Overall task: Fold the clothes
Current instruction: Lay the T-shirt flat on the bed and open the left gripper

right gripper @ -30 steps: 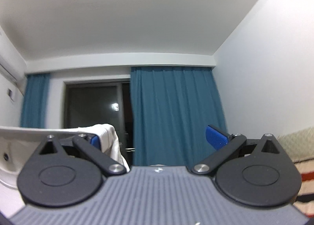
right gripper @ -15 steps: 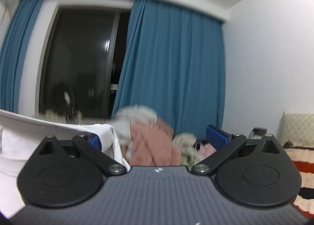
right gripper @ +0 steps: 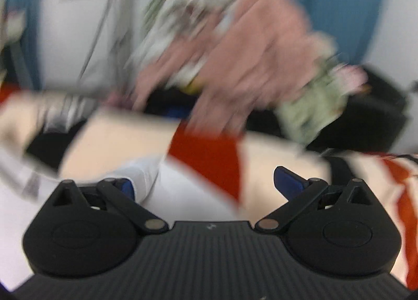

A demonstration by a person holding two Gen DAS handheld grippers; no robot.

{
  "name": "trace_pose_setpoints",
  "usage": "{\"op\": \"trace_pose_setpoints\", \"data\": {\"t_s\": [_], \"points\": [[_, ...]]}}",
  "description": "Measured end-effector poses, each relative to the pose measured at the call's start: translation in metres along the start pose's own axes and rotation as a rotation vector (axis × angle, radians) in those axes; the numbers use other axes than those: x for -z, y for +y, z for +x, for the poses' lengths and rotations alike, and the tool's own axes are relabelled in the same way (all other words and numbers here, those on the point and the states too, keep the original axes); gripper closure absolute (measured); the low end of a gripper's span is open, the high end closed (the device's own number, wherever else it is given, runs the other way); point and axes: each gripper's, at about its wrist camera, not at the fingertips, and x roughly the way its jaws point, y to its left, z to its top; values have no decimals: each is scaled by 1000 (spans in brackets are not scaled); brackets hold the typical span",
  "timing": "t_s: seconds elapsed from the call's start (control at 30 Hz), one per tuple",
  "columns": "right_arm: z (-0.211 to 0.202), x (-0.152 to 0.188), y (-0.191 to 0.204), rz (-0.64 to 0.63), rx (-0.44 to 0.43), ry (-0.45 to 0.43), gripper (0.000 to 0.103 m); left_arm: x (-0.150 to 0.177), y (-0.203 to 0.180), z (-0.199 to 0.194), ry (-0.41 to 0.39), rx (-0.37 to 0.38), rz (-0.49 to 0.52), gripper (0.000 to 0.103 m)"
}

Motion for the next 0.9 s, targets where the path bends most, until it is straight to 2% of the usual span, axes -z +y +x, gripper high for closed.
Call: {"op": "trace_pose_setpoints", "data": {"t_s": [0.03, 0.1, 0.17, 0.23, 0.33, 0.47, 0.57, 0.63, 0.7, 0.8, 0.9], "points": [[9, 2, 6, -36, -14, 38, 0, 0, -4, 12, 58, 12, 58, 0], [10, -1, 14, -72, -65, 53, 0, -2, -13, 25, 177, 27, 167, 3], [2, -15, 17, -67, -100, 29, 0, -9, -17, 14, 176, 29, 219, 2], [-19, -20, 17, -29, -151, -6, 0, -13, -16, -12, 114, 48, 215, 0], [-58, -19, 17, 1, -170, -75, 0, -15, -16, -55, 28, 86, 171, 0], [-126, -8, 12, 31, -176, -190, 0, -2, -26, -140, -122, 92, 109, 0], [-184, 14, 2, 92, -185, -253, 0, 26, -34, -201, -195, 96, 56, 0], [-225, 35, -2, 129, -180, -274, 0, 53, -39, -259, -210, 104, 7, 0], [-267, 59, -1, 162, -183, -301, 0, 86, -38, -312, -225, 116, -45, 0], [-322, 96, 4, 201, -170, -322, 0, 136, -35, -371, -236, 136, -106, 0], [-371, 136, 15, 200, -141, -360, 0, 192, -39, -423, -261, 109, -144, 0]]}}
